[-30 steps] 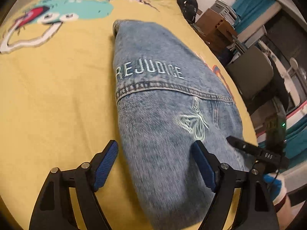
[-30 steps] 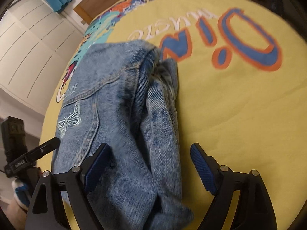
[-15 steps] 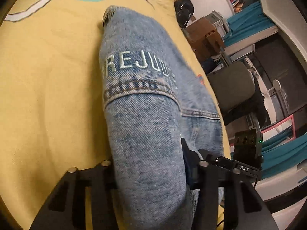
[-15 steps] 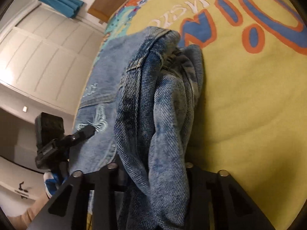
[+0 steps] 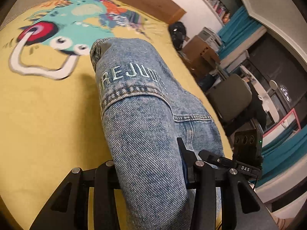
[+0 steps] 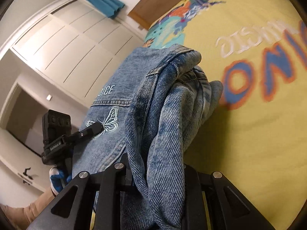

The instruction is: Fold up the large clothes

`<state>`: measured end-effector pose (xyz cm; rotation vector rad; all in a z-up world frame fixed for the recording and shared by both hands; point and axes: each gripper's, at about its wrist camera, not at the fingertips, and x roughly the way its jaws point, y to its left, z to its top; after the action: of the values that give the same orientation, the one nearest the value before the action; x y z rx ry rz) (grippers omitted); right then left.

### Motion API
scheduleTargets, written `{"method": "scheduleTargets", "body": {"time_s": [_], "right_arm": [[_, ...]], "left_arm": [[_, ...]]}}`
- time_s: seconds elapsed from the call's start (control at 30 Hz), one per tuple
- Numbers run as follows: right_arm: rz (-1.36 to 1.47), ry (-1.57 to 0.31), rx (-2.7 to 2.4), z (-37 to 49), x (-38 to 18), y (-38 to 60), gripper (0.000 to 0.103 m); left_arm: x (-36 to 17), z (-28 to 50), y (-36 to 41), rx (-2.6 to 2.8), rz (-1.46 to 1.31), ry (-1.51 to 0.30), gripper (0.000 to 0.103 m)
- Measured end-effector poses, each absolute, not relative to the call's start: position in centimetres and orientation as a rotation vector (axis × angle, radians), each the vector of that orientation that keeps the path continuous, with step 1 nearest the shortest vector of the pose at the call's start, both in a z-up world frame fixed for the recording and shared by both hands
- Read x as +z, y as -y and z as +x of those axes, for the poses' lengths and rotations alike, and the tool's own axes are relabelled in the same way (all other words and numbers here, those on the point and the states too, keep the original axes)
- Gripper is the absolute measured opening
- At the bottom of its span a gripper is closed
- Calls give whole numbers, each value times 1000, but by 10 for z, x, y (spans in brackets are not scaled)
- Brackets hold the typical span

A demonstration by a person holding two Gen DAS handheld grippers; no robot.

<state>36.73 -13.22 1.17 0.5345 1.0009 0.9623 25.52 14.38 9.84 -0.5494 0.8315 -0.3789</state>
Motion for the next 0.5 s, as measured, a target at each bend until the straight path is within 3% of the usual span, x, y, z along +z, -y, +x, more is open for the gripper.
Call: {"method": "scheduleTargets", "body": {"time_s": [0.2, 0.33, 0.4, 0.5], "right_arm": [[493, -1138, 929, 364, -32, 91, 21], [556, -1135, 893, 362, -41, 104, 27], [543, -1129, 859, 360, -40, 113, 37], [527, -1121, 802, 350, -39, 131, 44]], "left_arm": [[36, 236, -150, -302, -573, -966, 44], [43, 223, -153, -283, -563, -935, 50], [51, 215, -147, -258, -491, -933, 55], [60, 193, -136, -216, -390, -922, 59]]}}
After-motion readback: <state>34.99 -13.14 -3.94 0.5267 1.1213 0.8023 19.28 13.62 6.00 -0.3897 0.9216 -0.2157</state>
